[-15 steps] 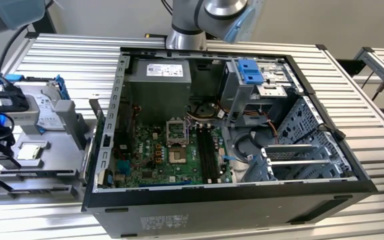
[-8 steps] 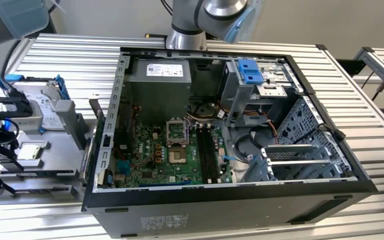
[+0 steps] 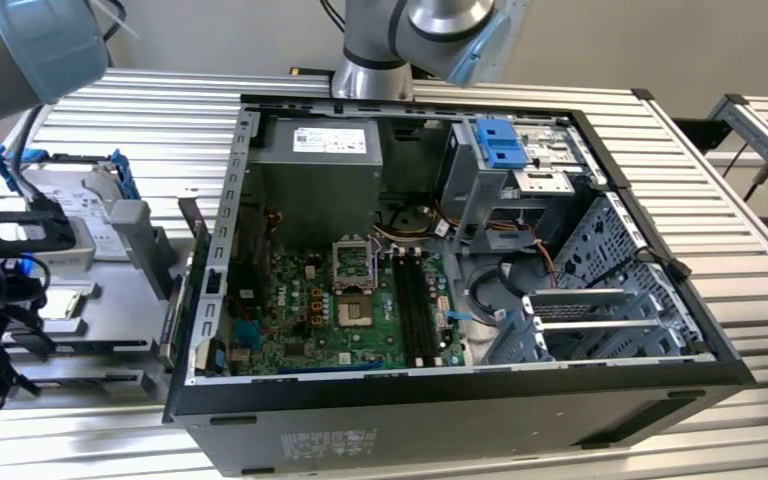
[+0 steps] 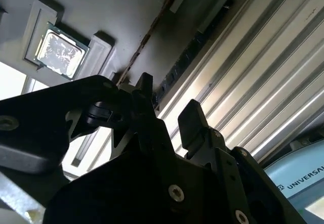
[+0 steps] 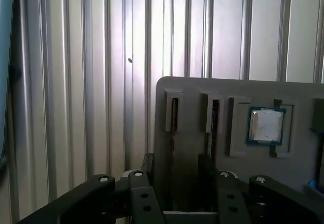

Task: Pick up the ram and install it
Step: 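Pick up the ram and move it above insertion slot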

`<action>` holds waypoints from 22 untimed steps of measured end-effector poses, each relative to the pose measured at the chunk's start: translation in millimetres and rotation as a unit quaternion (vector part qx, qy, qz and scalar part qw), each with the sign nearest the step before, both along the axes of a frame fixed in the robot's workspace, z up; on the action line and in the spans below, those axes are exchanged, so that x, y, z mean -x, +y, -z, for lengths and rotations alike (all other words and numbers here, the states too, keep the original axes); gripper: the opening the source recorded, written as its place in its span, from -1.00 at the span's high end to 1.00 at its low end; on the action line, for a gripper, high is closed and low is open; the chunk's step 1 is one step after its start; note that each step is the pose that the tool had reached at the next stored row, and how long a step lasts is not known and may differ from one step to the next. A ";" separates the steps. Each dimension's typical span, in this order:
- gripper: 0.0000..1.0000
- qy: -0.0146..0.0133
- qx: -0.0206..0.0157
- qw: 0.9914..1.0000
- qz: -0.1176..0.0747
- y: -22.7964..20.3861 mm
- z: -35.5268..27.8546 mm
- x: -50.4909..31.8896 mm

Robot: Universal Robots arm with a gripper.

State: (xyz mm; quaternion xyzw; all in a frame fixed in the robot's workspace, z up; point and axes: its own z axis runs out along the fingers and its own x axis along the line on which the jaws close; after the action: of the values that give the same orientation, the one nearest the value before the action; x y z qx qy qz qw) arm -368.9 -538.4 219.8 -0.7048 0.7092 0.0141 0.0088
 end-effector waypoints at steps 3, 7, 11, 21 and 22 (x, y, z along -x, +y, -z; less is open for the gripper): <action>-1.00 0.000 0.000 1.000 0.004 -0.3 5.4 0.0; -1.00 0.000 0.000 1.000 0.007 -0.6 12.6 0.0; -1.00 0.000 0.000 1.000 0.011 -0.8 20.0 0.0; -1.00 0.000 0.000 1.000 0.012 -0.8 26.5 -0.1; -1.00 0.000 0.000 1.000 0.012 -0.8 26.4 -0.1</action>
State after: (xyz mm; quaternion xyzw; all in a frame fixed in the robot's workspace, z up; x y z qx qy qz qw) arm -368.8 -539.2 193.4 -0.6961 0.7177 0.0138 0.0090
